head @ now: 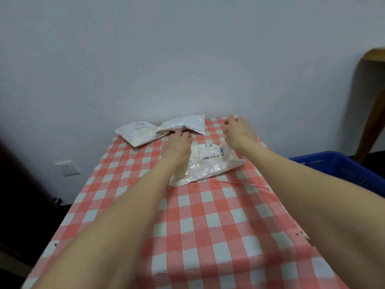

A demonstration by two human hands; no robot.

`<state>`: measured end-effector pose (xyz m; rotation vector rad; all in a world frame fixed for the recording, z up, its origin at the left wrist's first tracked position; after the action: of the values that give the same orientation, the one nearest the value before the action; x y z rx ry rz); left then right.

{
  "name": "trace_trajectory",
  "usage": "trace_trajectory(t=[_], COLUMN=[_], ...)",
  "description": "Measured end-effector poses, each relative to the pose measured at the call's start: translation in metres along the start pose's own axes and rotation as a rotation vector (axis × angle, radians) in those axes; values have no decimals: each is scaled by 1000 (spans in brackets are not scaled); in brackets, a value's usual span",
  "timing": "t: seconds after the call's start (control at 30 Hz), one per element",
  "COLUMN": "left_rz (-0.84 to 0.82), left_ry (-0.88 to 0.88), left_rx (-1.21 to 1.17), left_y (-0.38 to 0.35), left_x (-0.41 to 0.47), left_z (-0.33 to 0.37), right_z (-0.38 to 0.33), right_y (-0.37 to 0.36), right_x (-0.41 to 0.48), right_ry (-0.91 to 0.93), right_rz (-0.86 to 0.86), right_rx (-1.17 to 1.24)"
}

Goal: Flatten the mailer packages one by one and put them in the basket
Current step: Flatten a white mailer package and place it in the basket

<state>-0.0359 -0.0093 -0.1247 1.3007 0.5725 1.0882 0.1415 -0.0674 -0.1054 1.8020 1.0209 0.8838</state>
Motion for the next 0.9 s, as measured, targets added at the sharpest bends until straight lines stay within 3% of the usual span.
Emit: trace_trajectory(t=[0.27, 0.5, 0.7, 0.9], left_rz=[-100, -211, -243, -159], left_ry=[-109, -16, 24, 59], left_rx=[-4, -22, 9, 50], left_y=[-26, -27, -22, -11], left_x=[-4, 18, 32, 39], left_z=[29, 23, 21, 16], right_z=[10, 24, 23, 20], right_y=[-24, -43, -50, -46], right_x=[-4, 7, 14, 22], right_ry=[-117, -347, -349, -374], right_rz=[-116, -238, -155, -58], right_rx=[18, 370, 863, 1008])
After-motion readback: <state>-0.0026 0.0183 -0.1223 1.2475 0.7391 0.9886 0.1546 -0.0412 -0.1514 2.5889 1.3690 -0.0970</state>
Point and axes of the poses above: each hand's wrist, its own x-axis towards the middle knuckle, its own y-axis out of the back of the hand, z = x × y, the point moved 4 cm from there along x, towards the middle knuckle, and after that the axes turned 5 degrees about -z, right-handed, at the moved point
